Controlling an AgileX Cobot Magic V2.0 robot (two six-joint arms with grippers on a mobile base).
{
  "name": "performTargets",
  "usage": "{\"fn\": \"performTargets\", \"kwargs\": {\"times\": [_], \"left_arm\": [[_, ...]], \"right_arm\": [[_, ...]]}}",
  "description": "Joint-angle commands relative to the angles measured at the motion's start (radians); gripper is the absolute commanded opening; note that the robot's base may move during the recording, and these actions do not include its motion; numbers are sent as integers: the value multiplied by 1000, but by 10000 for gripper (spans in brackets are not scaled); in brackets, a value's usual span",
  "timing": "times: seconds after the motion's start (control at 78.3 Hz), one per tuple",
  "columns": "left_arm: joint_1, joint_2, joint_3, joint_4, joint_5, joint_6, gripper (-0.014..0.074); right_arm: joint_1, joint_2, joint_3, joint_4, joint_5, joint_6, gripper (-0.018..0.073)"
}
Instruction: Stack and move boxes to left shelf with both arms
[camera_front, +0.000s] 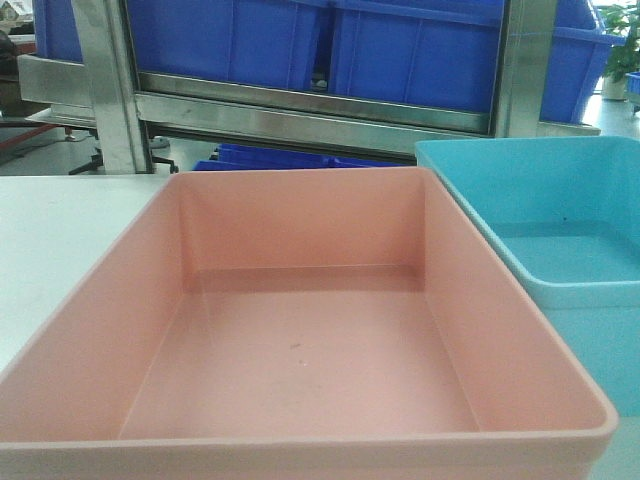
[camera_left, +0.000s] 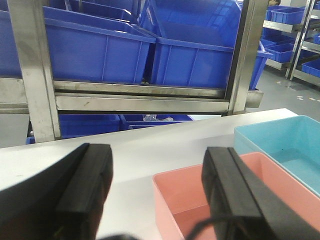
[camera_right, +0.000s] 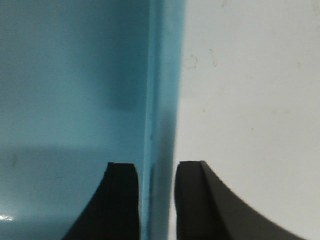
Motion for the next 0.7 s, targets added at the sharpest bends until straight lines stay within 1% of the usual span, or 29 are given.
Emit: {"fn": "performTargets", "kwargs": {"times": [0.0,0.038,0.051,0.102,0.319,0.562,0.689], "left_arm": [[2,7,-27,-9,-76,4,314],[2,7,-27,-9,-76,4,314],[2,7,-27,-9,-76,4,314],[2,7,-27,-9,-76,4,314],[2,7,-27,-9,-76,4,314],[2,7,-27,-9,-76,4,314],[2,7,-27,-9,-76,4,314]], "right_arm": [[-5,-55,-43,8,1,-13,108],[-5,-55,-57,10,13,-13,46],[-5,-56,-63,11,21,-13,38],[-5,-60,-86,16,39,-13,61],[-9,-116,-196,16,111,-13,57],[-53,-238,-313,19,110,-12,57],[-63,-304,-375,66,110,14,57]]}}
